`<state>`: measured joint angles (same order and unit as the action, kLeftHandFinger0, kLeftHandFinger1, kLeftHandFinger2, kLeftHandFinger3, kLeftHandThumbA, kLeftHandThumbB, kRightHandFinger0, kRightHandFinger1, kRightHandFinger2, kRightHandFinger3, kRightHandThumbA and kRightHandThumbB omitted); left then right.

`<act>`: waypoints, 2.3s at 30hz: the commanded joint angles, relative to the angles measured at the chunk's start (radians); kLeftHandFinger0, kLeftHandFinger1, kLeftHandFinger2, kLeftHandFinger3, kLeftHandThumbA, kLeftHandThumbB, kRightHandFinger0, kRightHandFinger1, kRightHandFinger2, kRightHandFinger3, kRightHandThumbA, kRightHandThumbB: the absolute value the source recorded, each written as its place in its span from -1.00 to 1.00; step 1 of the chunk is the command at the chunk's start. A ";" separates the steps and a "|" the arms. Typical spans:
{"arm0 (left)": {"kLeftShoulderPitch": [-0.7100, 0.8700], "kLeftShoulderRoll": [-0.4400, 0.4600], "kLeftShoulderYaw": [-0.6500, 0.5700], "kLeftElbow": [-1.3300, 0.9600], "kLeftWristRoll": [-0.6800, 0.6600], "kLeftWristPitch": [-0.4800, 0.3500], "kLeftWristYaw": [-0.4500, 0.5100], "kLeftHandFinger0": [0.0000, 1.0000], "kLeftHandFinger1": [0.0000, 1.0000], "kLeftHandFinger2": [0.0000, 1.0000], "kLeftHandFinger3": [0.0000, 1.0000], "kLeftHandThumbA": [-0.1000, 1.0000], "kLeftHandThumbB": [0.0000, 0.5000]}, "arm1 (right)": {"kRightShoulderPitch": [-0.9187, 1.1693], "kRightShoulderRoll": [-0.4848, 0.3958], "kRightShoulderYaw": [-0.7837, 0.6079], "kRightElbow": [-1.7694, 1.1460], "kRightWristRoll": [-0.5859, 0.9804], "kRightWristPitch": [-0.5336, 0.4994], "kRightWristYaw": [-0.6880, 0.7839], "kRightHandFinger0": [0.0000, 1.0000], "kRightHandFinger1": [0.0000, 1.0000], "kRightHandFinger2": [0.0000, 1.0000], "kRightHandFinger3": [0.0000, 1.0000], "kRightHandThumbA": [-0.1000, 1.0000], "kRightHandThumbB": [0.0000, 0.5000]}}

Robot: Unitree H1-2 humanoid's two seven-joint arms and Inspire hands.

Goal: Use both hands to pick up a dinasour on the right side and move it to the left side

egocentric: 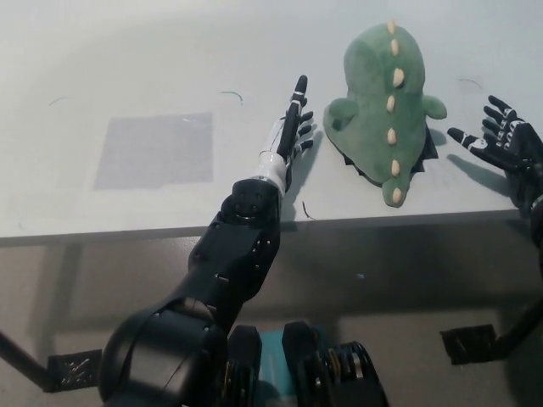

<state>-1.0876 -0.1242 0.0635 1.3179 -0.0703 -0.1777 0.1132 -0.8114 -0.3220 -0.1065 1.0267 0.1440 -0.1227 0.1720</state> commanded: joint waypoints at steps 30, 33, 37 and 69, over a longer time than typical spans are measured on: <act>-0.064 -0.096 -0.016 0.027 0.008 0.024 0.005 1.00 1.00 1.00 1.00 1.00 0.27 | -0.050 0.180 -0.028 -0.177 0.036 0.084 -0.001 1.00 1.00 1.00 1.00 1.00 -0.02; -0.071 -0.105 -0.028 0.030 0.018 0.032 0.001 1.00 1.00 1.00 1.00 1.00 0.10 | -0.048 0.182 -0.025 -0.185 0.029 0.081 -0.001 1.00 1.00 1.00 1.00 1.00 -0.03; -0.083 -0.126 -0.053 0.033 0.035 0.039 -0.004 1.00 1.00 1.00 1.00 1.00 0.00 | -0.035 0.179 0.004 -0.195 -0.027 0.030 -0.037 1.00 1.00 1.00 1.00 1.00 -0.20; -0.093 -0.126 -0.099 0.049 0.044 -0.026 -0.054 1.00 1.00 1.00 1.00 1.00 -0.61 | -0.011 0.223 0.008 -0.194 -0.048 -0.045 -0.116 1.00 1.00 1.00 1.00 1.00 -0.46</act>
<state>-1.1305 -0.1938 -0.0123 1.3696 -0.0496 -0.1772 0.1269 -0.7982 -0.1281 -0.1189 0.8717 0.1095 -0.1285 0.0626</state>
